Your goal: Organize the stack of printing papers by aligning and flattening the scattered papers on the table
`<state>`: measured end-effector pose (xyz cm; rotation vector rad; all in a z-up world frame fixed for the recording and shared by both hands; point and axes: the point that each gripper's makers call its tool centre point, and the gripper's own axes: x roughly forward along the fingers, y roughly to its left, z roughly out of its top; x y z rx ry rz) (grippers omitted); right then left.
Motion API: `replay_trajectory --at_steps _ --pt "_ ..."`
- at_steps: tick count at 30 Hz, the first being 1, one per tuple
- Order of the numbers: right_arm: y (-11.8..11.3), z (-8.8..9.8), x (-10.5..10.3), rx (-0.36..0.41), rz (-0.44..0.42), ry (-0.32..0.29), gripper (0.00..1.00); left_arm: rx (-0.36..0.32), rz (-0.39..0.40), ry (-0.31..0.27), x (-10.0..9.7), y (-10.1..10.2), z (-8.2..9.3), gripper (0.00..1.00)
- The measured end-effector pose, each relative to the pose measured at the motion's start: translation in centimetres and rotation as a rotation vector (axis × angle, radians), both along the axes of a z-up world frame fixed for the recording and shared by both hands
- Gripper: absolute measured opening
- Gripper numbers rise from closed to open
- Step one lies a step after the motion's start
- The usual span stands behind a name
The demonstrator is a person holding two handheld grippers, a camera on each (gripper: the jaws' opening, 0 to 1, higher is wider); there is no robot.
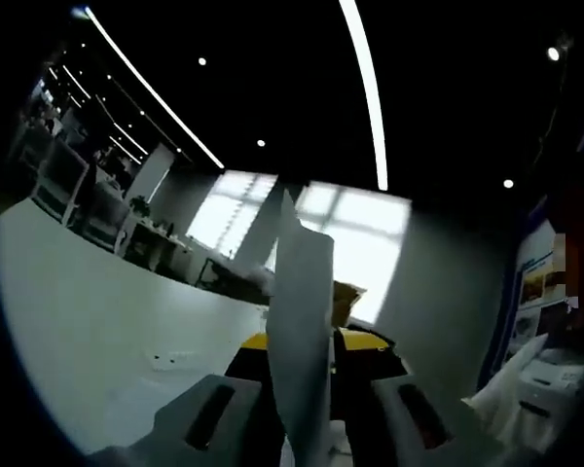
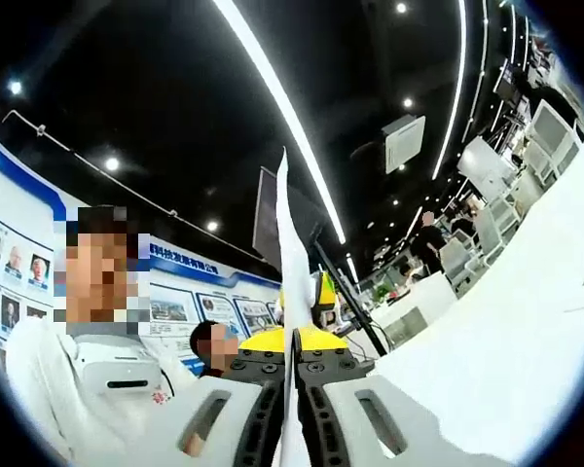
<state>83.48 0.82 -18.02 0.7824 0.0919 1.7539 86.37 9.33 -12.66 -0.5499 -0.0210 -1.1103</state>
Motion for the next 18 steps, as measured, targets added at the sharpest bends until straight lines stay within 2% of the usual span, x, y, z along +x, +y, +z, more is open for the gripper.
replay_trajectory --at_steps 5,6,8,18 --pt "0.0 0.2 -0.2 0.008 0.003 -0.001 0.0 0.021 0.006 -0.023 -0.3 -0.6 0.0 0.19" --pt "0.1 0.1 -0.2 0.004 0.003 -0.004 0.0 0.019 0.009 -0.02 -0.2 -0.6 0.0 0.17" --pt "0.2 0.0 -0.1 0.001 0.002 -0.003 0.0 0.016 0.006 -0.021 -0.2 -0.6 0.0 0.06" --pt "0.4 0.0 0.2 -0.002 0.0 -0.008 0.0 0.034 0.011 -0.047 -0.4 -1.0 0.1 0.06"
